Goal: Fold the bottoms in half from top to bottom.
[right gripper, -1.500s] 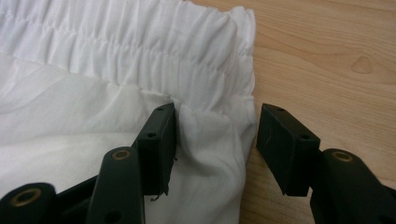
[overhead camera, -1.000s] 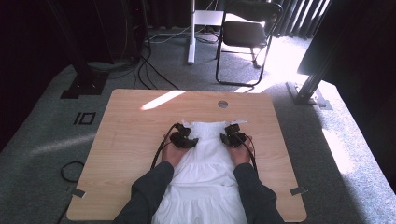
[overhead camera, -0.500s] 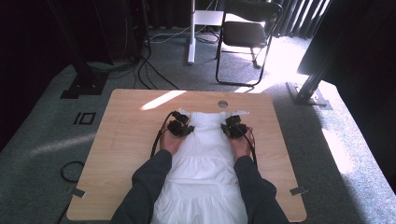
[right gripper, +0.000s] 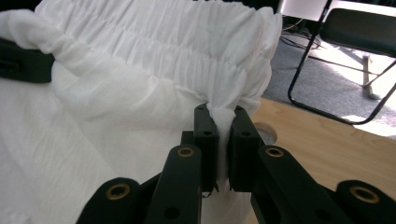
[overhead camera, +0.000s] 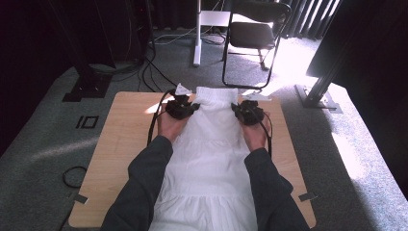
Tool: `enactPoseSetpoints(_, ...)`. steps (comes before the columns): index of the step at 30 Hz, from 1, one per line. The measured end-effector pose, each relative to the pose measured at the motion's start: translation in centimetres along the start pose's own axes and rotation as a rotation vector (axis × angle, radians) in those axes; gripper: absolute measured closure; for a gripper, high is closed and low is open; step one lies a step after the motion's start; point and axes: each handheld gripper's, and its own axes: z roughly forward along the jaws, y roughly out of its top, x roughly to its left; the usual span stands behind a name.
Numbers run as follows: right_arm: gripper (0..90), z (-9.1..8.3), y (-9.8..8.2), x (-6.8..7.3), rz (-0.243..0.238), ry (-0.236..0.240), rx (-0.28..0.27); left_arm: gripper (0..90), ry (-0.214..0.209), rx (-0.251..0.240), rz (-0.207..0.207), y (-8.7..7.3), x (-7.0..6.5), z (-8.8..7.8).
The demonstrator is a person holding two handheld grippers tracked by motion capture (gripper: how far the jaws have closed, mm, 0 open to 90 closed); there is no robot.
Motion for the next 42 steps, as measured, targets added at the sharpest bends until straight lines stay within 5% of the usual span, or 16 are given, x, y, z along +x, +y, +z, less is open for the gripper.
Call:
enactPoseSetpoints(8, 84.1, -5.3, -5.1, 1.6, -0.034, 0.108, 0.011, 84.1, -0.143, -0.002, 0.056, -4.8, -4.1, -4.1)
enactPoseSetpoints(12, 84.0, -7.5, -8.3, 2.8, -0.052, 0.149, 0.043, 83.7, -0.181, 0.046, 0.097, -8.0, -6.1, -5.3)
enactPoseSetpoints(18, 83.9, -8.3, -14.0, 4.7, -0.050, 0.193, 0.152, 82.9, -0.234, 0.234, 0.117, -14.3, -8.2, -4.4)
enactPoseSetpoints(23, 83.7, -7.0, -18.1, 5.9, -0.052, 0.213, 0.290, 82.8, -0.210, 0.372, 0.157, -17.5, -8.5, -2.3)
enactPoseSetpoints(26, 83.8, -5.8, -18.7, 6.0, -0.044, 0.207, 0.329, 82.9, -0.205, 0.357, 0.148, -17.8, -8.0, -1.8)
enactPoseSetpoints(34, 83.7, -3.6, -17.6, 6.1, -0.071, 0.170, 0.333, 82.9, -0.160, 0.339, 0.131, -17.2, -6.4, -0.8)
enactPoseSetpoints(42, 83.2, -0.6, -16.0, 5.4, -0.064, 0.145, 0.330, 83.0, -0.131, 0.318, 0.126, -15.8, -3.3, 1.3)
